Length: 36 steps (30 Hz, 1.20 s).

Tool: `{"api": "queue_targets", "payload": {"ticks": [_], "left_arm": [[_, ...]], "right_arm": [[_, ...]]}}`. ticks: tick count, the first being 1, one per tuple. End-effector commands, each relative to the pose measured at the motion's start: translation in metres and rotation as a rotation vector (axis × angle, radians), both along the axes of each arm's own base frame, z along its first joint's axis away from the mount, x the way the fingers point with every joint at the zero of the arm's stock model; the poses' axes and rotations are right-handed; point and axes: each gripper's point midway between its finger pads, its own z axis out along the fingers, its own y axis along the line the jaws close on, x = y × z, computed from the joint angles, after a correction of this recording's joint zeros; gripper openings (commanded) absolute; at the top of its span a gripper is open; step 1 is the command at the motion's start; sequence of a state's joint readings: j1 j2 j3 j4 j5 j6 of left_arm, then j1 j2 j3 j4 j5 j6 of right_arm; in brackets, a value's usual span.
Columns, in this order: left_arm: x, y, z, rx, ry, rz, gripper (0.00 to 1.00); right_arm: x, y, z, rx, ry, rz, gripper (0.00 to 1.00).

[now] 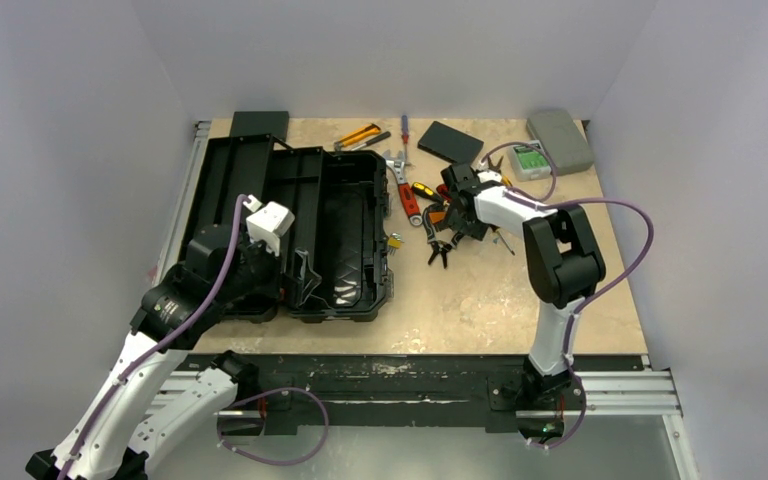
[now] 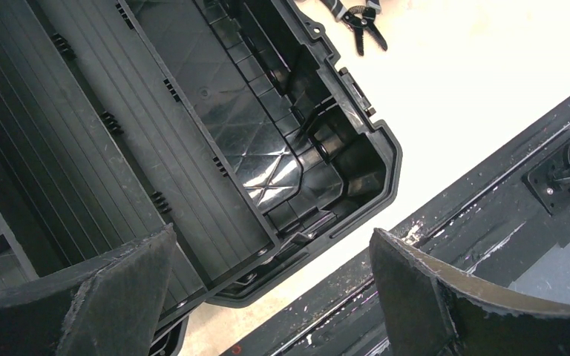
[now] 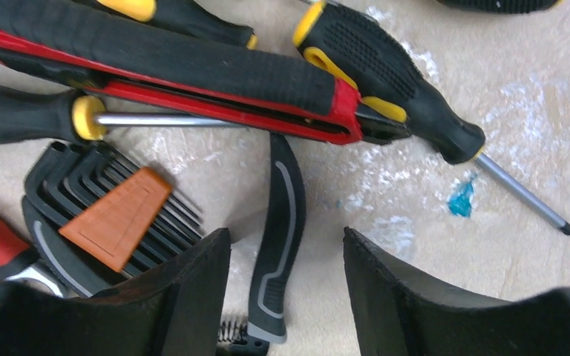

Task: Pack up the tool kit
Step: Pick up the pliers at the center of the board.

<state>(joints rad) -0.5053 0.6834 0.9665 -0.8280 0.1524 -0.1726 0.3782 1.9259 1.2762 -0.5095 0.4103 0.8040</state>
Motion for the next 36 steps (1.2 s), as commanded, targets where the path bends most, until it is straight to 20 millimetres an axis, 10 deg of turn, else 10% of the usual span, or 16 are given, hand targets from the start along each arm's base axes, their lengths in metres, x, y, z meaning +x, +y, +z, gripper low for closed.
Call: {"api": "queue_targets", "payload": {"ticks": [1,5,9,36], "left_arm": [[0.004,-0.001,0.002,-0.001,-0.022,0.003,0.99],[0.005,0.000,0.001,0.005,-0.020,0.007,0.99],[0.005,0.000,0.000,0.007,-0.017,0.006,0.99],[0.007,-0.001,0.000,0.009,-0.021,0.002,0.98]], "right_arm": [[0.016,-0.001,0.006,-0.014,-0.035,-0.030,0.53],[0.012,-0.001,-0.003,-0.012,-0.022,-0.028,0.41],[0.011,0.000,0.002,0.006,-0.050,-0.007,0.00],[-0.026,0.016,0.172,0.298,-0.814,0.268,0.00]]}}
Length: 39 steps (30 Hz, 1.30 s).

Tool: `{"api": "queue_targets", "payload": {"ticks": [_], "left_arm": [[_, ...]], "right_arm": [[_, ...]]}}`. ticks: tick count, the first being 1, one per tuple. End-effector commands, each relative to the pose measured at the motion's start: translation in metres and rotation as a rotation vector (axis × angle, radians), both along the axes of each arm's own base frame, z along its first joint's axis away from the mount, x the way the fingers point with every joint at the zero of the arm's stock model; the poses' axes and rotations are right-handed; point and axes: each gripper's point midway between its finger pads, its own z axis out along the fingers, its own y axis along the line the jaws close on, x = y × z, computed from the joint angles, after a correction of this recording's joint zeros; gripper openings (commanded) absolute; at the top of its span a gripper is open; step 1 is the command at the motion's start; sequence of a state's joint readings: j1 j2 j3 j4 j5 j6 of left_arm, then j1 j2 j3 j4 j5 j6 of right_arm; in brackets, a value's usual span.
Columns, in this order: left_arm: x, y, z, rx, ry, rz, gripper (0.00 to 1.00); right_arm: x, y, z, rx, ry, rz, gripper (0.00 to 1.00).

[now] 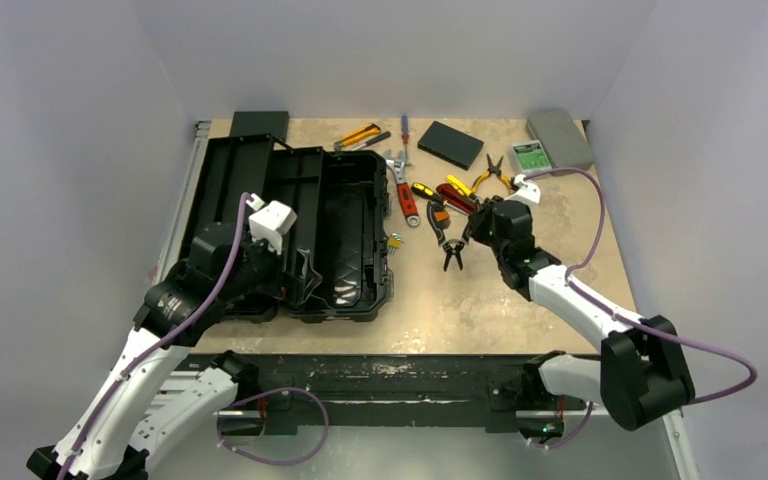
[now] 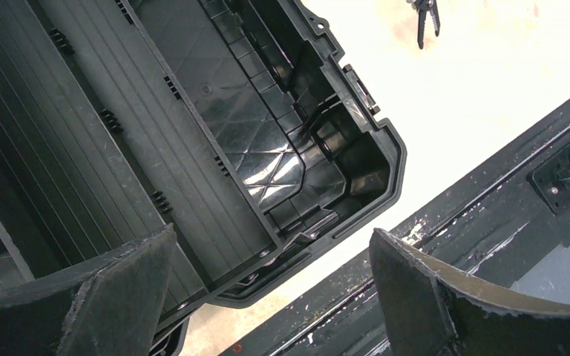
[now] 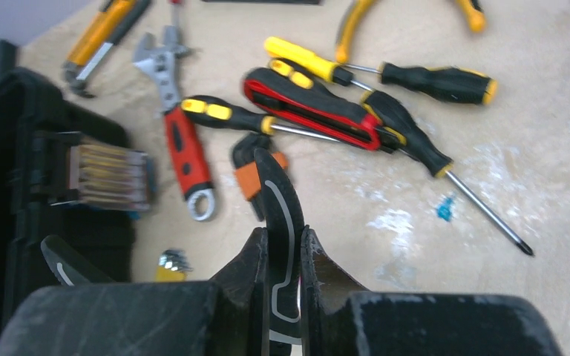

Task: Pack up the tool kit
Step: Pick up the pliers at the center of the board, then place the pliers in the toolbox.

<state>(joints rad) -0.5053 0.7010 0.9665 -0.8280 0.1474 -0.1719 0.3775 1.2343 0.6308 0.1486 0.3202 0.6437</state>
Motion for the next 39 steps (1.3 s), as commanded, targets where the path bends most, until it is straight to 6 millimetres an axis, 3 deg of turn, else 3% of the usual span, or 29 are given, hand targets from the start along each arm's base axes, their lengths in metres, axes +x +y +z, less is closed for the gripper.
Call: {"api": "queue_targets", "payload": {"ticks": [1,8,12,15,17,22,25,29,34,39], "left_arm": [[0.005,-0.001,0.004,-0.002,-0.036,-0.003,0.98],[0.003,-0.008,0.008,-0.043,-0.028,-0.014,0.99],[-0.003,-0.037,0.029,-0.202,0.048,-0.074,0.99],[0.004,-0.058,0.042,-0.319,0.097,-0.085,0.99],[0.011,-0.066,0.050,-0.356,0.093,-0.077,0.99],[0.024,-0.071,0.062,-0.370,0.088,-0.053,0.99],[0.026,-0.053,0.071,-0.311,0.036,0.014,0.99],[0.026,-0.008,0.079,-0.166,-0.052,0.160,1.00],[0.021,0.048,0.076,-0.002,-0.115,0.358,1.00],[0.015,0.069,0.066,0.053,-0.126,0.428,1.00]], "right_arm": [[0.010,0.024,0.071,0.094,-0.214,0.121,0.00],[-0.001,0.054,0.116,0.175,-0.239,0.291,0.00],[-0.011,0.070,0.137,0.235,-0.253,0.378,0.00],[-0.016,0.080,0.147,0.290,-0.242,0.412,0.00],[-0.015,0.085,0.149,0.321,-0.208,0.407,0.00],[-0.012,0.106,0.128,0.350,-0.031,0.308,0.00],[-0.008,0.123,0.120,0.306,0.044,0.195,0.00],[0.001,0.138,0.106,0.193,0.188,0.027,0.00],[0.001,0.174,0.089,0.157,0.241,0.035,0.00],[-0.001,0.200,0.069,0.149,0.270,0.034,0.00]]}}
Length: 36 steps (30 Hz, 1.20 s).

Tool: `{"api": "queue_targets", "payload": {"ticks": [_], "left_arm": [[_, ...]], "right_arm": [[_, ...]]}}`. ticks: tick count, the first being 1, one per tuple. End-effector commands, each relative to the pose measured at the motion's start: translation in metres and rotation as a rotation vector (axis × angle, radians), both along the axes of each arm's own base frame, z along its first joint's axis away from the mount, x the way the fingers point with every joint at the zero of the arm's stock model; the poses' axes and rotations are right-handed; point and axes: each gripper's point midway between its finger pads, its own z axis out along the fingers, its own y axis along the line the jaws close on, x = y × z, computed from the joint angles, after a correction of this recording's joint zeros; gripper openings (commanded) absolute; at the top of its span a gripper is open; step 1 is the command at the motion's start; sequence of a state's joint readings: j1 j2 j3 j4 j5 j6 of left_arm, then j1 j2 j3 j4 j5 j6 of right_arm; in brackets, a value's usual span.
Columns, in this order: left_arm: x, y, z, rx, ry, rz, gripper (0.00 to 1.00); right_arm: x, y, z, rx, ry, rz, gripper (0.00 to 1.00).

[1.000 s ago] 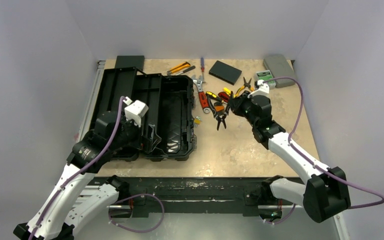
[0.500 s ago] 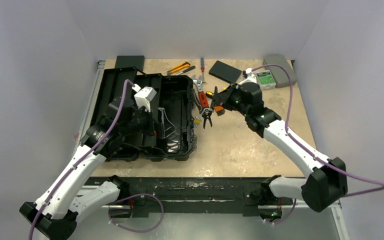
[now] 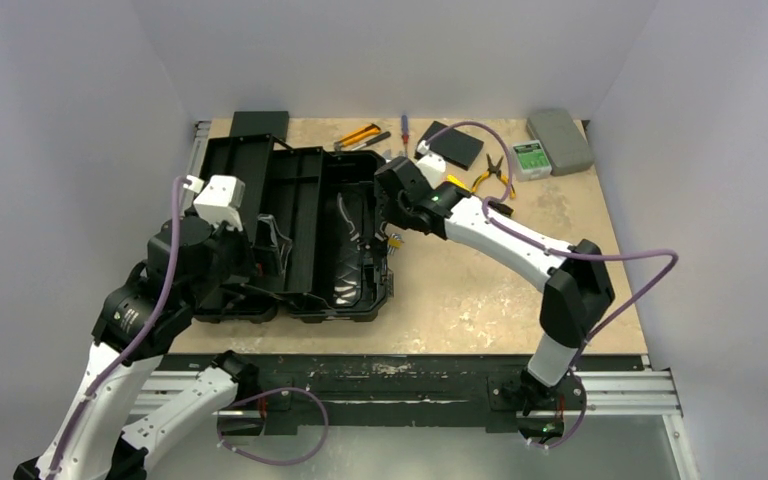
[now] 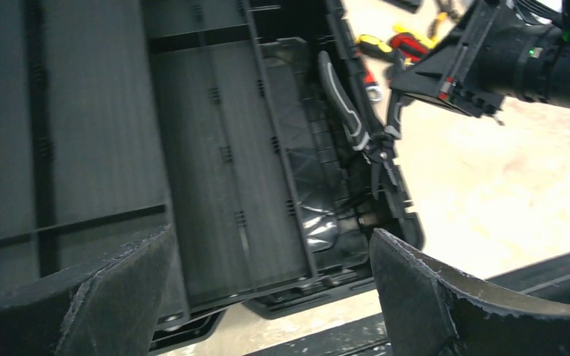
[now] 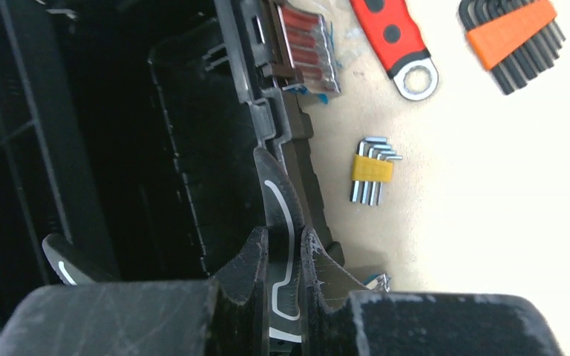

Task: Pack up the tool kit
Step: Place the pliers in the toolbox.

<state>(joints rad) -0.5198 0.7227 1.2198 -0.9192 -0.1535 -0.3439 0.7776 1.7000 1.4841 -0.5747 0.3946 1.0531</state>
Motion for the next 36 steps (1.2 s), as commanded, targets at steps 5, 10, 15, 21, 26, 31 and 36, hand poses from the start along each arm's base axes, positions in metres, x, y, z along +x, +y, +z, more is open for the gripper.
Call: {"api": "queue_targets", "payload": {"ticks": [5,10,15,21,26,31,36], "left_arm": [[0.001,0.041,-0.023,0.180,-0.008,0.135,1.00],[0.004,0.031,-0.035,0.189,-0.005,0.080,1.00],[0.002,0.019,-0.039,0.167,-0.024,0.003,0.99],[-0.003,0.016,-0.038,0.138,-0.059,-0.021,0.99],[-0.003,0.013,-0.042,0.134,-0.052,-0.039,0.99],[-0.004,0.011,-0.045,0.136,-0.048,-0.053,0.99],[-0.005,0.009,-0.047,0.131,-0.046,-0.064,0.99]], "right_arm": [[0.002,0.027,-0.007,-0.002,0.021,-0.059,0.00],[0.001,0.040,-0.022,-0.048,0.039,-0.059,0.00],[0.002,0.055,-0.033,-0.051,0.054,-0.046,0.00],[0.003,0.065,-0.047,-0.061,0.070,-0.047,0.00],[-0.001,0.076,-0.059,-0.031,0.085,0.008,0.10],[-0.003,0.076,-0.038,0.014,0.033,0.041,0.51],[-0.009,0.071,-0.009,0.066,-0.020,0.065,0.55]]}}
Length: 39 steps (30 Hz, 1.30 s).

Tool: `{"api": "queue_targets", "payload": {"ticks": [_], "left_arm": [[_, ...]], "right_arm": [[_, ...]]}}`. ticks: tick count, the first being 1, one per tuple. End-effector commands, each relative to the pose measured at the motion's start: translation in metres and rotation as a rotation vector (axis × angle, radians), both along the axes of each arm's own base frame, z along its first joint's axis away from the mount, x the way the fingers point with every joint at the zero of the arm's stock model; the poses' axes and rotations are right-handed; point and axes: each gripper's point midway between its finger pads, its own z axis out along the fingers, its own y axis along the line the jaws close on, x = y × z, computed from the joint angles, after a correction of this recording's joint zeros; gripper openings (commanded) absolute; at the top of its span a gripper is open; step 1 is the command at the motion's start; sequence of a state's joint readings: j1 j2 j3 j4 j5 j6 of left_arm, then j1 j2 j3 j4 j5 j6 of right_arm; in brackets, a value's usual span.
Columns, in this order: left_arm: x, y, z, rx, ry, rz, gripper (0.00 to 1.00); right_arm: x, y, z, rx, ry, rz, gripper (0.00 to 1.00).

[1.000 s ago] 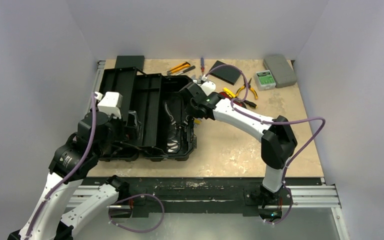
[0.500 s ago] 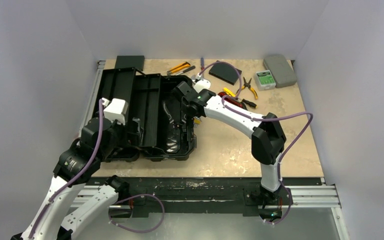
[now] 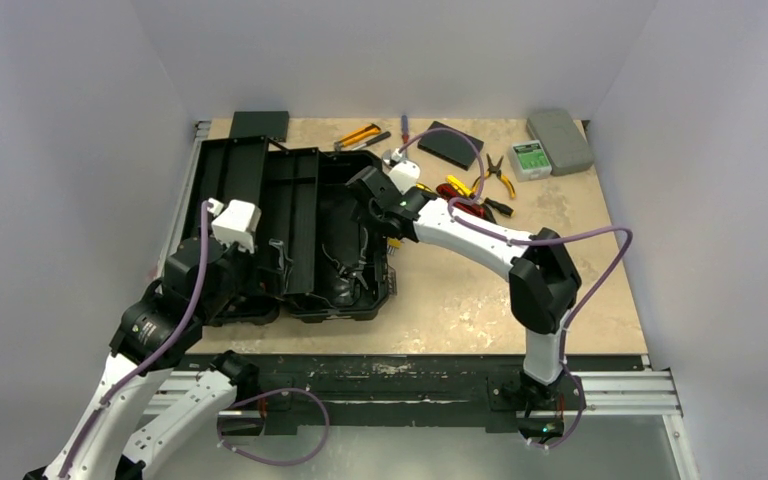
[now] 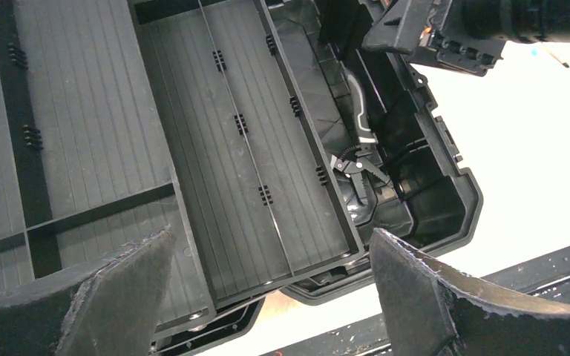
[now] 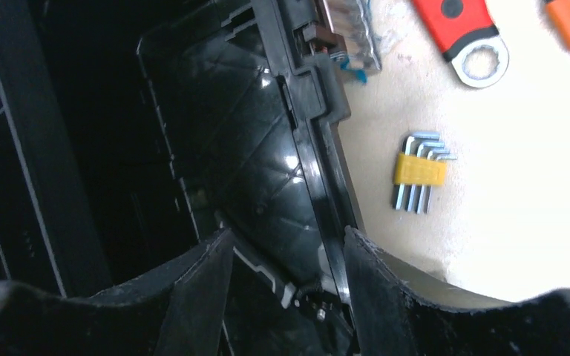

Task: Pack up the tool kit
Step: Place the pliers in the toolbox, then pick up the knife at the center of the board.

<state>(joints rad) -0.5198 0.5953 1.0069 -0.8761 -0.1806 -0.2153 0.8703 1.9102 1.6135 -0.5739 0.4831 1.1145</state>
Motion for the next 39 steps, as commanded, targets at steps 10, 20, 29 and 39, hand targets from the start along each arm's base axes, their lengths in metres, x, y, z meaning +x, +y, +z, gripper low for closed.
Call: {"api": "queue_targets", "payload": {"ticks": [10,20,29,39], "left_arm": [[-0.002,-0.020,0.002,-0.029,-0.024,-0.115,0.99],[-0.004,-0.030,-0.002,-0.043,-0.002,-0.167,0.99],[-0.003,-0.033,-0.004,-0.039,0.009,-0.182,0.99],[-0.006,-0.040,-0.007,-0.050,0.021,-0.223,1.00]], "right_arm": [[-0.033,-0.020,0.091,0.104,-0.226,0.179,0.65],[-0.046,-0.105,0.096,-0.016,-0.371,0.260,0.66],[-0.011,-0.190,0.055,-0.212,-0.222,0.210,0.75],[0.043,-0.210,0.026,-0.223,-0.134,0.236,0.85]]}}
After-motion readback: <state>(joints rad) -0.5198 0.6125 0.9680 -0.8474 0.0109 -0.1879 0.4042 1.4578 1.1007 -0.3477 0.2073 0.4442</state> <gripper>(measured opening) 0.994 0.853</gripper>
